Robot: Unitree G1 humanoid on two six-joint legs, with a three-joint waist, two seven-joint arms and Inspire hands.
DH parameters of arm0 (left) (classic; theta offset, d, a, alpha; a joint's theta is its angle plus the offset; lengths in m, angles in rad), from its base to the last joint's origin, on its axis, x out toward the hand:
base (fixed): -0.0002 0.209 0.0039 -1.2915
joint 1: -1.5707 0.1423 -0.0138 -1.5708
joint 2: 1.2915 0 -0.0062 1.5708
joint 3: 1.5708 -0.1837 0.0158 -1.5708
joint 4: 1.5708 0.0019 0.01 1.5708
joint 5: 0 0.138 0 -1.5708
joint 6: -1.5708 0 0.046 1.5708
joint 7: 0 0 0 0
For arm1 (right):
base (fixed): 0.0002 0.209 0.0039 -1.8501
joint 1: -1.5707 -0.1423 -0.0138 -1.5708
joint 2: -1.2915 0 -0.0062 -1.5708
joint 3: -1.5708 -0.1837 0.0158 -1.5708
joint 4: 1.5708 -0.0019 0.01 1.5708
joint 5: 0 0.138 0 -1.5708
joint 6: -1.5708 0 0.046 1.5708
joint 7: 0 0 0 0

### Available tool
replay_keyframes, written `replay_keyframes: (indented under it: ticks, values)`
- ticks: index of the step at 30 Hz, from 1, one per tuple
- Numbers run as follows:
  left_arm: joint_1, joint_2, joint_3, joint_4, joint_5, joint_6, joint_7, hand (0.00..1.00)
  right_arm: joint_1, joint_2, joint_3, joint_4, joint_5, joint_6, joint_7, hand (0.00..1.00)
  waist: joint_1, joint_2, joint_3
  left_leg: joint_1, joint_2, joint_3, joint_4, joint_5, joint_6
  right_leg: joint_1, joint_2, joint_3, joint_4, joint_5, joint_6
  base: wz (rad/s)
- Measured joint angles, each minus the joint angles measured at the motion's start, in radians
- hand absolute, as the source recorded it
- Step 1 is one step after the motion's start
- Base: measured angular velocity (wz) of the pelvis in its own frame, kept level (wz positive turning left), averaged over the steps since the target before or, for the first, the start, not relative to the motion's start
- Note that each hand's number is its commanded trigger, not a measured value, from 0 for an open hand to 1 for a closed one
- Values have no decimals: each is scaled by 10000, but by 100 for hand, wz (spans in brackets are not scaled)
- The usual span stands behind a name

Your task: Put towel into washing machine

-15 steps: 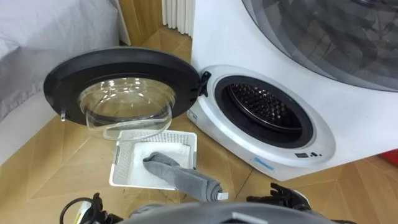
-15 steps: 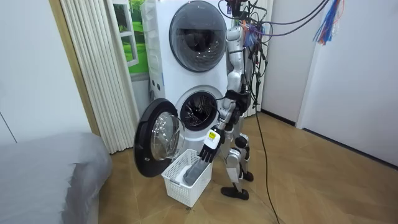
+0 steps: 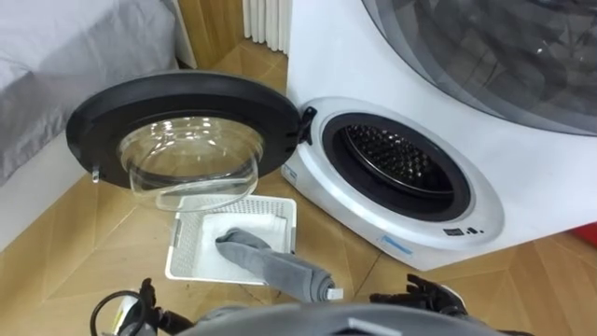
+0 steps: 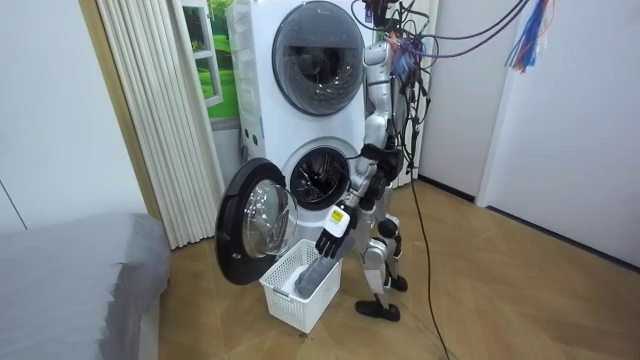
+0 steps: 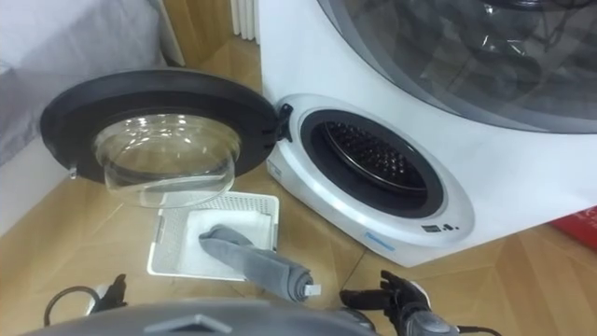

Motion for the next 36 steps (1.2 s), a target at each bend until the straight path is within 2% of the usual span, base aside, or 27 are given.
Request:
replay_keyframes:
  ticks: [3, 5, 10, 15, 16, 19, 20, 22, 23, 25, 26, 30, 36]
  values:
    - [-126, 6, -108, -40, 3, -15, 33, 0, -13, -12, 11, -95, -3, -6, 19, 0, -122, 43, -44, -140, 3, 7, 24, 1, 2, -193, -1, 1, 41, 0, 0, -1]
    - [-426, 2, -336, -64, 3, -106, 89, 0, -51, -27, 9, -121, 44, -23, 14, 0, -134, 79, -73, -389, -8, 34, 63, 20, 12, -466, -13, 51, 59, 17, -25, -5]
    - [-961, 4, -721, -72, 12, -361, 420, 0, -438, -35, 10, 38, -128, -5, 7, 0, -390, 154, -71, -816, 9, 98, 171, 23, 11, -945, -6, 185, 202, 16, -26, -4]
    - [-1997, 0, -1592, 275, 502, -652, 462, 0, -1118, -31, 379, 245, -261, -1, -94, 0, -446, 338, 115, -1636, 5, 258, 484, 62, 72, -1974, -65, 371, 739, 8, -32, -18]
    - [-2345, -20, -1818, 562, 673, -692, 471, 0, -1283, -34, 431, 257, -277, 13, -155, 0, -497, 353, 174, -1862, 14, 284, 627, 62, 72, -2255, -69, 476, 936, 2, -32, -15]
    - [-3059, -217, -2141, 1121, 766, -749, 514, 0, -1616, 15, 759, 249, -270, 25, -273, 0, -642, 371, 247, -2469, -2, 298, 775, 92, 122, -2970, -106, 549, 1291, -20, -38, -9]
    - [-3275, -278, -2191, 1291, 779, -822, 517, 0, -1786, 70, 828, 248, -278, 26, -323, 0, -690, 338, 298, -2729, -8, 298, 919, 98, 129, -3232, -121, 569, 1409, -33, -59, -6]
    - [-3560, -407, -2397, 1400, 885, -830, 516, 0, -1993, 88, 872, 235, -271, 26, -427, 0, -735, 333, 331, -3205, 4, 305, 1187, 97, 129, -3767, -149, 591, 1773, -38, -65, -2]
    - [-3734, -497, -2551, 1401, 1020, -850, 509, 0, -2176, 92, 895, 261, -273, 39, -490, 0, -730, 344, 407, -3500, 8, 307, 1378, 97, 130, -4083, -166, 621, 1991, -38, -65, -4]
    - [-3958, -648, -2563, 1415, 1127, -890, 479, 0, -2362, 101, 1023, 254, -277, 54, -551, 0, -740, 338, 496, -3877, 7, 329, 1604, 96, 132, -4474, -176, 705, 2212, -39, -67, -6]
    - [-4137, -689, -2597, 1467, 1247, -922, 477, 0, -2498, 101, 1197, 227, -332, 53, -562, 0, -734, 319, 575, -4149, 12, 372, 1789, 96, 136, -4764, -192, 736, 2382, -54, -92, -9]
    - [-4611, -675, -3033, 1497, 1325, -881, 479, 0, -2976, 142, 1699, 158, -344, 117, -648, 0, -699, 290, 632, -5163, 35, 547, 2211, 127, 226, -5883, -212, 905, 2854, -32, -198, -12]
    - [-5242, -658, -4034, 1529, 1387, -823, 487, 0, -3394, 214, 2287, -20, 17, 186, -656, 0, -1020, 397, 746, -6313, 189, 568, 2875, 126, 231, -6933, -103, 990, 3222, 89, -313, -2]
